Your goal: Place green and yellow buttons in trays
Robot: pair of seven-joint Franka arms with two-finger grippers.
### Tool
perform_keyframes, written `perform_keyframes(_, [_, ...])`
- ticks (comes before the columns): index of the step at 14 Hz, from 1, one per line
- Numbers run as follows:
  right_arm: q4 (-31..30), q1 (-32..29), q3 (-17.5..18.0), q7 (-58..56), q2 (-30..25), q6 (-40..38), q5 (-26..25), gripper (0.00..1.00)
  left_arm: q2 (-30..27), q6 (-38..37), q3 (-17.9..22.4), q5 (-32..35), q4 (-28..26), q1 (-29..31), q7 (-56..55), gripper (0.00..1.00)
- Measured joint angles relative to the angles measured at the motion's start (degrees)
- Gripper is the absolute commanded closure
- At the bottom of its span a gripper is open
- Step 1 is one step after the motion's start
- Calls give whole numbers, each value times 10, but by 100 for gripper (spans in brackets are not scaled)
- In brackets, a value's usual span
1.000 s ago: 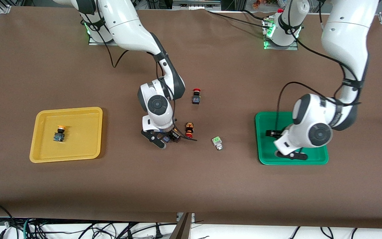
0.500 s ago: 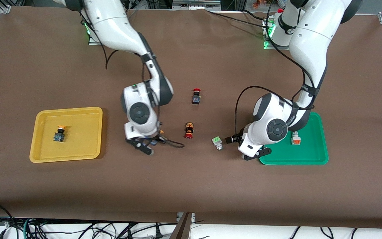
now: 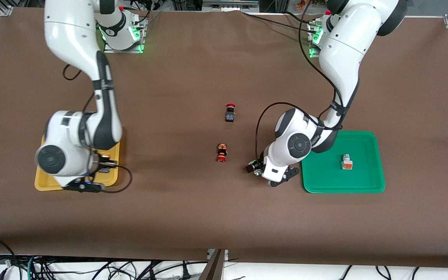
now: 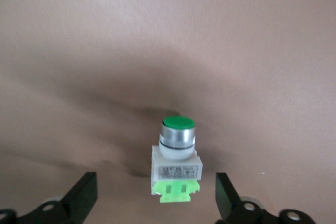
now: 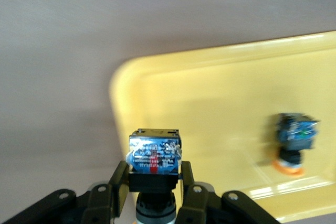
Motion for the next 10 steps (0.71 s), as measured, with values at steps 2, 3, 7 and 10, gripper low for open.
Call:
perform_keyframes(2, [-24,-24,0,-59,0,7,0,100,6,3,0,0,0,-3,-2,59])
perform_keyframes(3, [-40,-29,0,-77,-1,20,0,100,7,4,0,0,1,-3,-2,70])
perform_keyframes(7, [-115,-25,1,-127,-15,107,0,85,7,4,0,4,2,-5,12,100])
perform_keyframes(10, [-136,-24,2,-137,-25,120,1,0,7,4,6,11,4,-2,55,100])
